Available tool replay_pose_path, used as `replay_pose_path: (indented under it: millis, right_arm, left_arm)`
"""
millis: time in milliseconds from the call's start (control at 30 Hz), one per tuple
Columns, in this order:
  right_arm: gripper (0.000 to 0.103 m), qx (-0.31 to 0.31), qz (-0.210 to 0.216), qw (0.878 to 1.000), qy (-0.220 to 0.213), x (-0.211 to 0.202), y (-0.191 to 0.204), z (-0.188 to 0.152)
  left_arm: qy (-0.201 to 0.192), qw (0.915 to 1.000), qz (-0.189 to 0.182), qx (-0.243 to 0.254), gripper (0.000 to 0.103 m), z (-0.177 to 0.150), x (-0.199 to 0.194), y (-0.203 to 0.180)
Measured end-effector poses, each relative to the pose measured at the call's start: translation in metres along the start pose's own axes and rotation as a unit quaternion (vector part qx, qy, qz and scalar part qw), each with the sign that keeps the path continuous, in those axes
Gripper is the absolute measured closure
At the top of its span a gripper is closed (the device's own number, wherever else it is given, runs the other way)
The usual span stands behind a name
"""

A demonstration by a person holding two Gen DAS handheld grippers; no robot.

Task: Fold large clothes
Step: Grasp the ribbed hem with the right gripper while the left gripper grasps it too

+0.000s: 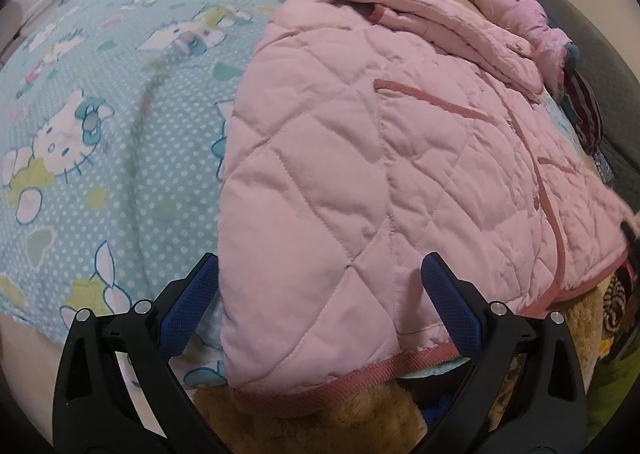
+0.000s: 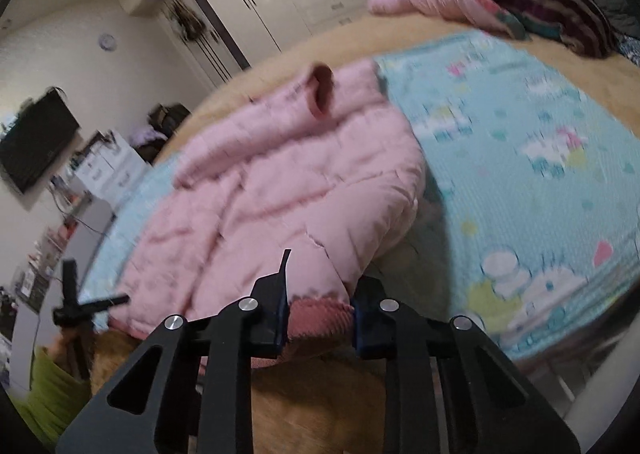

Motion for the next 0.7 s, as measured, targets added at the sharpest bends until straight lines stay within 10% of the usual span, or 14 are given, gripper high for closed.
replay_pose_path:
  millis: [333, 700]
  right_arm:
    - [0.082, 0.009, 0.023, 0.999, -0.041, 0.012, 0.014, 0.032]
    - [0.083, 0.036, 0.027, 0.996, -0.078, 0.016, 0.017, 0.048]
  left_arm:
    - [-0.049, 0.9928, 0.027, 0.106, 0.082, -0.001, -0.013, -0.035]
    - [-0.149, 0.9838, 0.006, 0.1, 0.092, 0.05, -0.047, -0.056]
Point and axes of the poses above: each gripper's, at about its wrist camera, not at the fingertips, and x roughly the way its jaws point, y to its left, z to its top, the point moved 1 cm from there along x, roughly the way its jaws point, and after that the axes turned 15 degrees about -y, right-handed, at the moved point
